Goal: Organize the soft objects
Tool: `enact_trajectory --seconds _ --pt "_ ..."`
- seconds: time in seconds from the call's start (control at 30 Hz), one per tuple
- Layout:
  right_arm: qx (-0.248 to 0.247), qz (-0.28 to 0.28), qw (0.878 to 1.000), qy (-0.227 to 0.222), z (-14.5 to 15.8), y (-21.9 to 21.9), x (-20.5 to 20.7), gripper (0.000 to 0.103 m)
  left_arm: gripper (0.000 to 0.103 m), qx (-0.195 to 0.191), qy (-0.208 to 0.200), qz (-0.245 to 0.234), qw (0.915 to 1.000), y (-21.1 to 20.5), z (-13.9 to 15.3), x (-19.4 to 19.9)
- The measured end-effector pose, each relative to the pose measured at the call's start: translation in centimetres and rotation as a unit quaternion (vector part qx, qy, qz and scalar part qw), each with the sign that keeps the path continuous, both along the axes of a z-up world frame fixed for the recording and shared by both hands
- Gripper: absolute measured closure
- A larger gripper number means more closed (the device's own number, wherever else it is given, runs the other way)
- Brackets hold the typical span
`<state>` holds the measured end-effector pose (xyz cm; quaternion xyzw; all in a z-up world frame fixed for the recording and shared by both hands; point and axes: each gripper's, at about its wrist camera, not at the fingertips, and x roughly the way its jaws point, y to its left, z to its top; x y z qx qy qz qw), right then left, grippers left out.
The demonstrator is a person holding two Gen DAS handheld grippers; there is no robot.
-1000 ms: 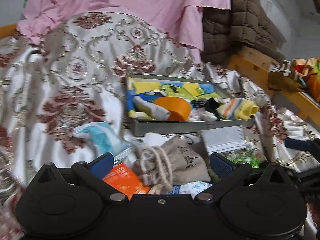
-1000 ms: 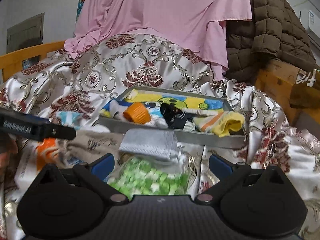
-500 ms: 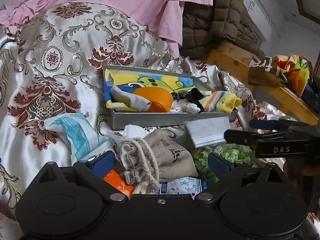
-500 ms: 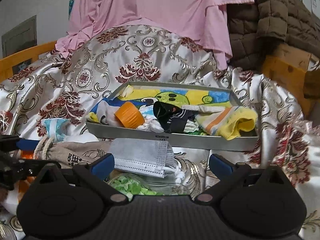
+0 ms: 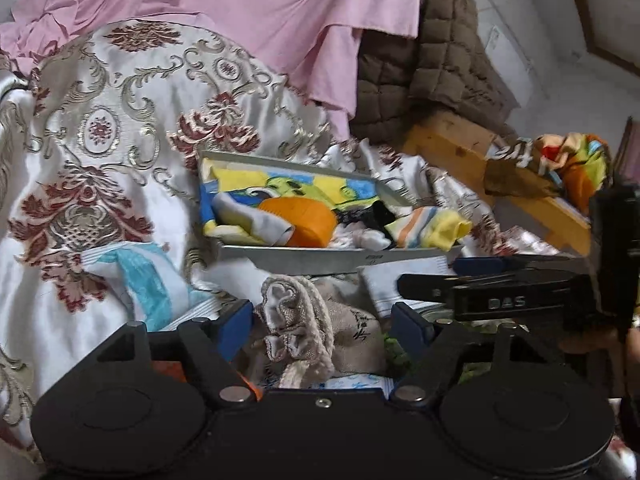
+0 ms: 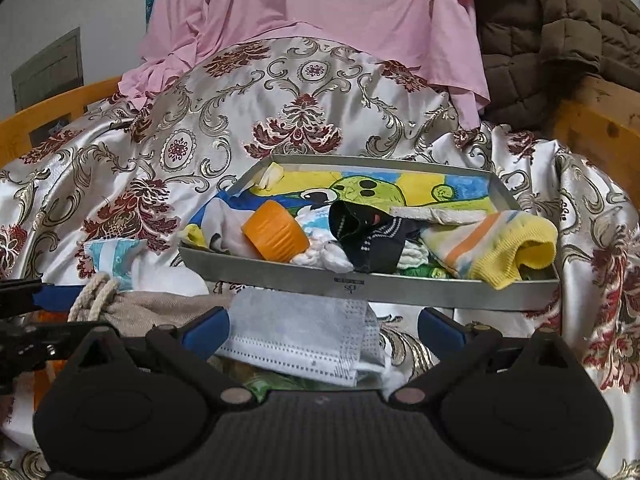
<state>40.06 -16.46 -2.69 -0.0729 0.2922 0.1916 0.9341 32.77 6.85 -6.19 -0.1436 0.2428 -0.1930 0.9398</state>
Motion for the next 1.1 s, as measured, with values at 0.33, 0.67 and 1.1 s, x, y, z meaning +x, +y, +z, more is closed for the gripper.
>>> enact_trajectory --seconds 0.33,0.67,1.1 --pt "0.001 0.029 0.999 0.017 -0.3 0.4 -0.3 0.029 0.027 -0.086 -0.006 -0.029 0.9958 0.8 0.1 0.4" --pt "-0.017 0.033 0.999 0.000 0.2 0.9 -1.4 0.057 0.027 -0.167 0.040 -0.041 0.9843 1.7 -0.7 2.9" --pt "-0.017 0.070 0.997 -0.004 0.4 1.4 -2.6 0.081 0.052 -0.061 0.063 -0.024 0.9958 0.2 -1.2 2.9"
